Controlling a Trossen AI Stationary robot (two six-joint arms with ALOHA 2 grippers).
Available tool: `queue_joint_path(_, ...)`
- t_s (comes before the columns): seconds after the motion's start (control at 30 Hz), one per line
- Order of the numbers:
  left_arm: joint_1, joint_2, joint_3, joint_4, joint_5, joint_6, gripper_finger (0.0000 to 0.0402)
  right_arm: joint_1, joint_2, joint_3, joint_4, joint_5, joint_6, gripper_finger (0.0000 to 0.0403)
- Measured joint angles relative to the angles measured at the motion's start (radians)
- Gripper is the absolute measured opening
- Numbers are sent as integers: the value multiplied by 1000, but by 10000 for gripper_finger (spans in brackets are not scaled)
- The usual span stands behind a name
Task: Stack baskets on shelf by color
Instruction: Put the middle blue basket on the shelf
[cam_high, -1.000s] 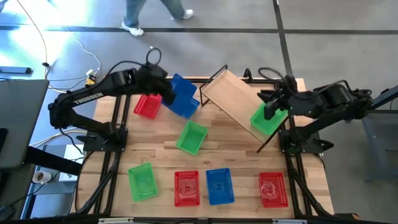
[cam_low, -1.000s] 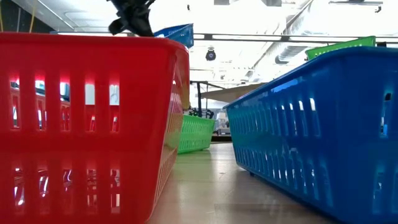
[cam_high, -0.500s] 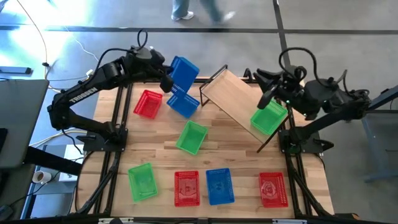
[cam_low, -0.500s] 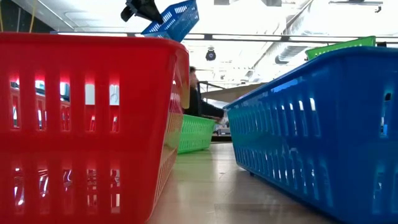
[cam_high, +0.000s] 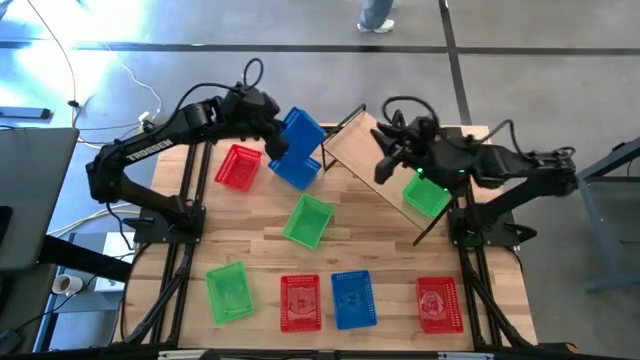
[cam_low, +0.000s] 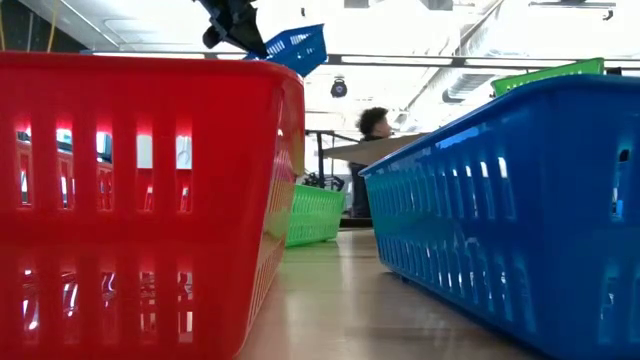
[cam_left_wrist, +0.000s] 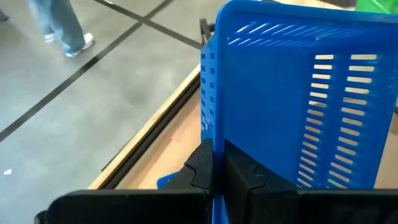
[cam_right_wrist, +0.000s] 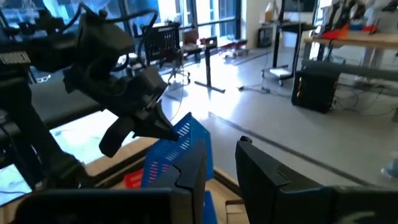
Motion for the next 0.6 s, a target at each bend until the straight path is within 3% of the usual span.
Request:
queue_joint_path(0.37,-79,110,1,64,-15,-27,3,-105,61,0,-45,-182,64,74)
queue_joint_path(0.6,-75,220,105,67,-6,-46,3,-140,61,0,-49,-259,63,74)
